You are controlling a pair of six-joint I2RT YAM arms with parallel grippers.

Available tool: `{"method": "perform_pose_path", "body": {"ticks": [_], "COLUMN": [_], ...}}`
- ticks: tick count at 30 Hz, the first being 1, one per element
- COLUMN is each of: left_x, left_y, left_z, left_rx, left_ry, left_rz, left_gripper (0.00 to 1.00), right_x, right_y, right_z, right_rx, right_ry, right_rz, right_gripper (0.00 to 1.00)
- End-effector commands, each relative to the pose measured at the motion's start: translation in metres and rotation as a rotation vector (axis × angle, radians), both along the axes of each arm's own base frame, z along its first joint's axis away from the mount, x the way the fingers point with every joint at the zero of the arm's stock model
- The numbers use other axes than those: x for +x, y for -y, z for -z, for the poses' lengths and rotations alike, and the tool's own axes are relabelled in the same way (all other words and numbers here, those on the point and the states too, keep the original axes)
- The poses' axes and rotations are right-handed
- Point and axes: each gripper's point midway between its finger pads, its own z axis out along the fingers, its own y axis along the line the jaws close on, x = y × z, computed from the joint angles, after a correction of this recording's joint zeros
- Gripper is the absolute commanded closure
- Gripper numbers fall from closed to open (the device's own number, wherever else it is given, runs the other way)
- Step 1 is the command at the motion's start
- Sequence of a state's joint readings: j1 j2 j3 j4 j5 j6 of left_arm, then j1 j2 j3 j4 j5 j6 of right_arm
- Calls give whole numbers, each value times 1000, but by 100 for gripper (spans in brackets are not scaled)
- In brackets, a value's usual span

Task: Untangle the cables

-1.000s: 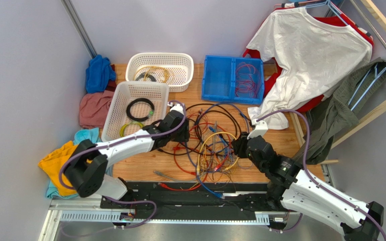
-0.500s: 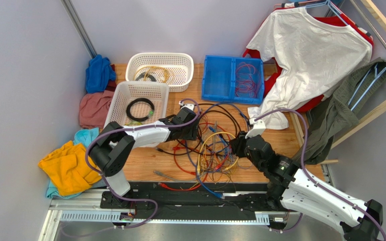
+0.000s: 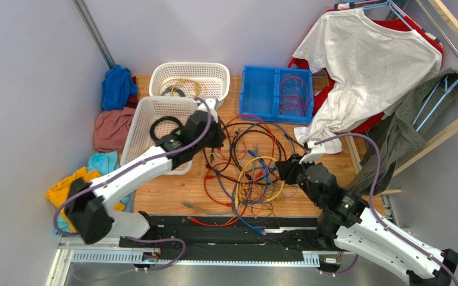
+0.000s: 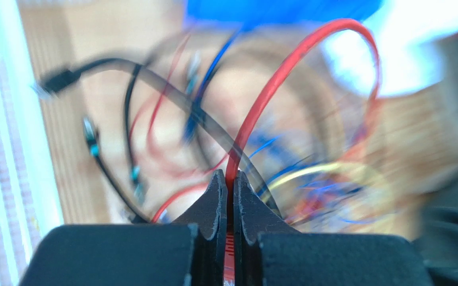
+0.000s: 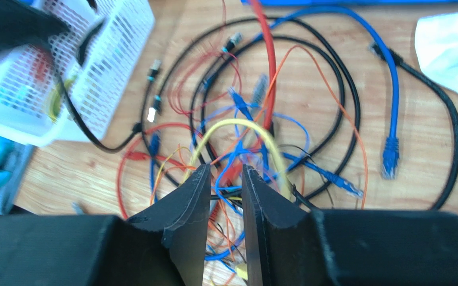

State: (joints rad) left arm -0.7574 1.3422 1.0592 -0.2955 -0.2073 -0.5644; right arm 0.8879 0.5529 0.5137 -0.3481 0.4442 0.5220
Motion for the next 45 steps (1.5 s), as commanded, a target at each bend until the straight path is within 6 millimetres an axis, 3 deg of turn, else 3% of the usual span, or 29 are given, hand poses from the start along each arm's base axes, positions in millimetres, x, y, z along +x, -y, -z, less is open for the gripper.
{"method": "perform_pose_path", "body": {"ticks": [1, 9, 13, 16, 19, 23, 27, 30, 31, 32, 34, 35, 37, 42, 45], "left_x": [-4, -22, -32, -40, -50, -59, -63, -62, -62, -62, -62, -63, -62, -62, -65], "left_y": [0, 11, 9, 1, -14, -33, -42, -40, -39, -38, -33, -31, -27, -24, -25], "left_z": [-111, -163, -165, -164, -168, -170, -146, -126, -120, -117, -106, -103, -97, -91, -90], "left_rx": [-183, -273, -267, -246, -250, -259, -225, -223, -224, -228, -231, -231, -226, -222, -227], "left_ry": [233, 315, 306, 302, 328, 374, 336, 303, 291, 282, 261, 252, 239, 223, 219], "left_rz": [40, 170, 201, 198, 178, 139, 114, 107, 109, 110, 124, 130, 141, 150, 154], "left_gripper": [100, 100, 100, 100, 100, 100, 100, 100, 100, 100, 100, 100, 100, 100, 100], "right_x": [3, -3, -4, -4, -5, -13, -17, -11, -11, -4, -4, 2, 7, 12, 17], "right_y": [2, -4, 0, 11, 28, 53, 68, 46, 40, 24, 4, -8, -25, -36, -38], "right_z": [-20, 8, 19, 12, -6, -49, -93, -90, -101, -90, -97, -89, -91, -106, -101], "right_rx": [75, 141, 150, 168, 221, 348, 393, 304, 301, 239, 220, 184, 180, 242, 210], "right_ry": [77, 39, 22, 55, 107, 257, 366, 301, 297, 248, 222, 185, 174, 228, 217], "right_rz": [18, 3, 26, 63, 122, 156, 177, 117, 94, 63, -16, -32, -73, -90, -80], "right_gripper": [71, 72, 72, 73, 72, 71, 60, 51, 50, 48, 46, 46, 46, 44, 44]}}
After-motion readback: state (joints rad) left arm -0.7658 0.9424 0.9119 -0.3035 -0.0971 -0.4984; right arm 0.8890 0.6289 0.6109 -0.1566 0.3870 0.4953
